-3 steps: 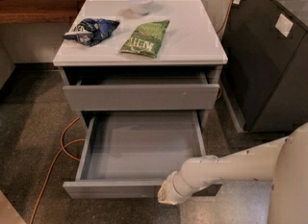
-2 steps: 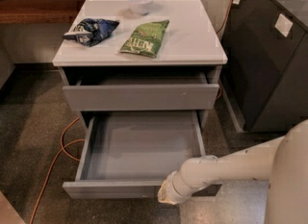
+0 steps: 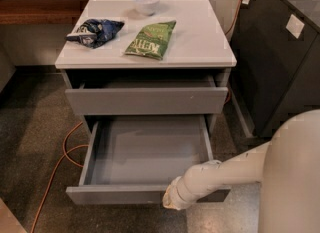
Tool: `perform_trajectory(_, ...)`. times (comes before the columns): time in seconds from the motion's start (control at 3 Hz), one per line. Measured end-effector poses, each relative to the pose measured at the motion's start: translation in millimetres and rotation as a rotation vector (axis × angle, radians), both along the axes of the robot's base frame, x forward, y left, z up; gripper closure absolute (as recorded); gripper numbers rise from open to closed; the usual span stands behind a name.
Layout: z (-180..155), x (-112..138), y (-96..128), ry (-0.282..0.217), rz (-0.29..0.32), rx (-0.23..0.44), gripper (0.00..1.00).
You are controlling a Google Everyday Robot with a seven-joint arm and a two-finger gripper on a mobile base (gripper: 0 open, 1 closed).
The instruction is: Close middle drawer
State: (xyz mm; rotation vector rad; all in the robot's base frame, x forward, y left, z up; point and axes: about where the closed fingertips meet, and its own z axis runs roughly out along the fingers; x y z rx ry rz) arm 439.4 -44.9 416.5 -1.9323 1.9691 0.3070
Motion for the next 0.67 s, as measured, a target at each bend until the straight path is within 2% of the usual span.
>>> perform_trajectory(0.67, 0, 23, 0, -0.064, 0.006, -0.012, 1.00)
